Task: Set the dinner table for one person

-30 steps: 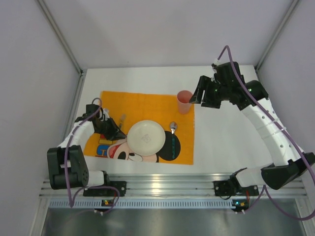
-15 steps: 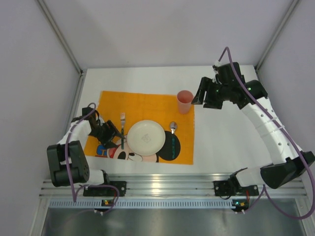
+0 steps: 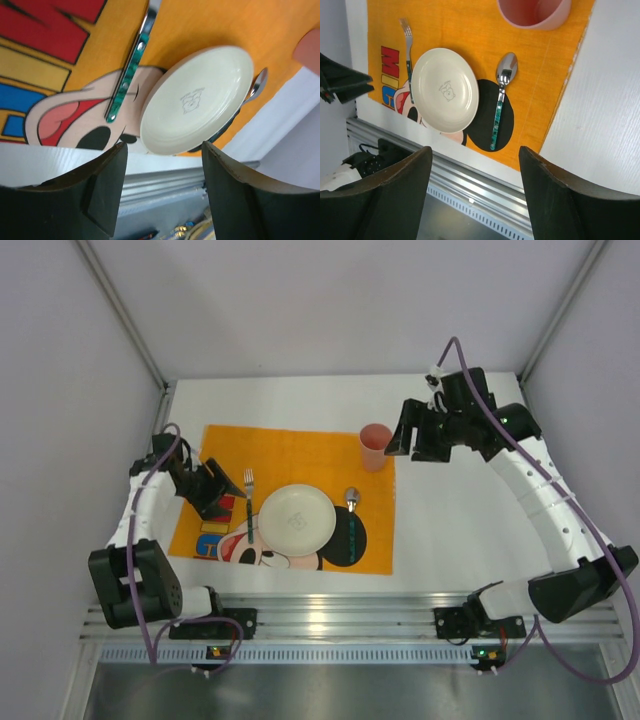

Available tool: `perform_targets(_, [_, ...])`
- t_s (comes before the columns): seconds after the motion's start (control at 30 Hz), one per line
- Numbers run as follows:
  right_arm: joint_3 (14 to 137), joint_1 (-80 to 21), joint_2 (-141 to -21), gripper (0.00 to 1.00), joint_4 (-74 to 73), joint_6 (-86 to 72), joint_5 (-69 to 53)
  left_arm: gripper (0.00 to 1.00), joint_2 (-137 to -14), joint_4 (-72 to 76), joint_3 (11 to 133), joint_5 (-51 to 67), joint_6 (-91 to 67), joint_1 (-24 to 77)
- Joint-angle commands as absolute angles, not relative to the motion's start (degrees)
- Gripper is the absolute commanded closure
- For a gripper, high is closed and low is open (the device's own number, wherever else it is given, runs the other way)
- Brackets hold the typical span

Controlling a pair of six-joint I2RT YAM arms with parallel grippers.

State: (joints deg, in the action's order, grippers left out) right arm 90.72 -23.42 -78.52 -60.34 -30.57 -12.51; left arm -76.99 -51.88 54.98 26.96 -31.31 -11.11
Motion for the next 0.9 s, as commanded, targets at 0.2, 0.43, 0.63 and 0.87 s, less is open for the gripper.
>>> perform_targets(0.2, [94.31,-22.85,-71.03,0.14,-51.42,-21.18,-19.6,0.34,-74.37,-53.79,71.01,12.07,-31.45,-11.34])
perform_targets(0.43, [89.4,-22.85,-65.92,0.0,-44.84,-24.17,-19.78,0.08,-70.49,-45.36,67.41,6.88,-35.6,-9.94])
perform_targets(0.63, [86.23,-22.85,-62.67,0.0,-34.56,-25.05,-17.14,0.08,-68.82,-25.44,63.05,-16.13,-27.18,4.96])
perform_targets(0.87, [82.19,-23.2,-63.02,0.0,-33.84,-25.13,-16.17,0.07,-71.44,21.31,33.86,-19.34,-8.71,7.91])
